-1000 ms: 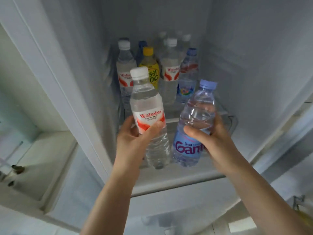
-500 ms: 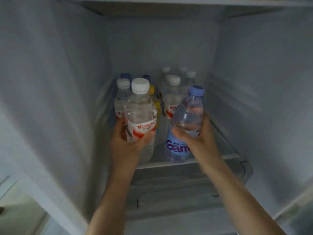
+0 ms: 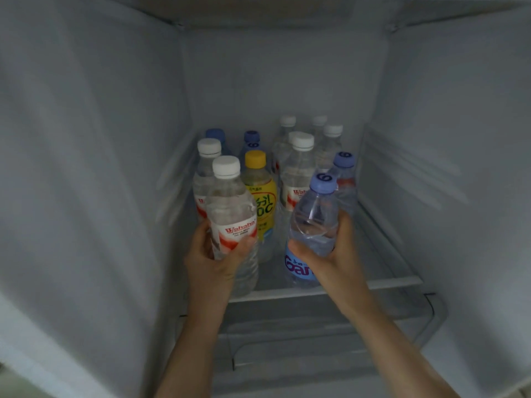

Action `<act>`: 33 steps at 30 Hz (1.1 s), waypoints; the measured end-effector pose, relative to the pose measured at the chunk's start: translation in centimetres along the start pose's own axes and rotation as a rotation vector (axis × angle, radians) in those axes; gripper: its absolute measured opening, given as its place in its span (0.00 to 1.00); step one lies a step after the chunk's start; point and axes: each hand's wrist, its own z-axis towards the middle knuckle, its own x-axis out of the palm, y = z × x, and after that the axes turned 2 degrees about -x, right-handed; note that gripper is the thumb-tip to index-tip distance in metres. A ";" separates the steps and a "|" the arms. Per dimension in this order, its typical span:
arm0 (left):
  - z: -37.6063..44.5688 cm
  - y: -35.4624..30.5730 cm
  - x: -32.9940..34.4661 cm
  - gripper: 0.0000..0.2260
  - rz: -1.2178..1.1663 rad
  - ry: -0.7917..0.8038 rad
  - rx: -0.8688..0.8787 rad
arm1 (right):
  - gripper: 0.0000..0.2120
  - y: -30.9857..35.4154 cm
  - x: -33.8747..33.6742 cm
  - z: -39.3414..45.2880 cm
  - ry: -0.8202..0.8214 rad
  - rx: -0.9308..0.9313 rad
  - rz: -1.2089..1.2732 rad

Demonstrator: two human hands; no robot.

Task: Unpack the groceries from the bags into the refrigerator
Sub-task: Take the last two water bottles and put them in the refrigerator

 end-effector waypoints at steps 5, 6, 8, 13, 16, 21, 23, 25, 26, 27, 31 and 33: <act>0.2 1.5 -0.3 0.32 0.121 -0.050 0.051 | 0.35 -1.0 0.1 0.3 0.022 -0.013 -0.023; 0.2 1.6 -0.3 0.33 0.136 -0.063 0.051 | 0.35 -1.0 0.1 0.3 0.035 -0.013 -0.037; 0.0 1.5 -0.2 0.33 0.136 -0.086 0.061 | 0.38 -1.1 0.2 0.4 0.038 -0.025 -0.067; -1.2 1.9 -0.1 0.37 0.177 -0.113 0.092 | 0.37 -1.7 0.6 -0.7 -0.053 -0.079 -0.192; -2.1 3.2 -0.7 0.41 0.406 -0.113 0.129 | 0.40 -2.8 0.3 -2.0 -0.104 -0.073 -0.360; -2.3 4.0 -1.5 0.40 0.488 -0.027 0.110 | 0.39 -3.6 -0.2 -3.4 -0.105 -0.029 -0.484; -2.1 3.9 -1.8 0.40 0.451 -0.003 0.099 | 0.38 -3.7 -0.4 -3.2 -0.081 -0.022 -0.444; -2.0 3.7 -1.9 0.40 0.409 0.026 0.091 | 0.37 -3.9 -0.6 -2.8 -0.042 -0.008 -0.381; -1.8 3.6 -2.1 0.40 0.394 0.045 0.090 | 0.37 -3.9 -0.8 -2.6 -0.017 -0.008 -0.369; -1.7 3.6 -2.2 0.40 0.384 0.069 0.089 | 0.39 -4.0 -0.9 -2.4 0.013 -0.014 -0.368; -1.3 3.5 -2.7 0.39 0.312 0.172 0.070 | 0.41 -4.0 -1.6 -1.6 0.119 -0.021 -0.360; -1.3 3.5 -2.5 0.38 0.268 0.213 0.053 | 0.42 -4.2 -1.7 -1.5 0.139 -0.015 -0.345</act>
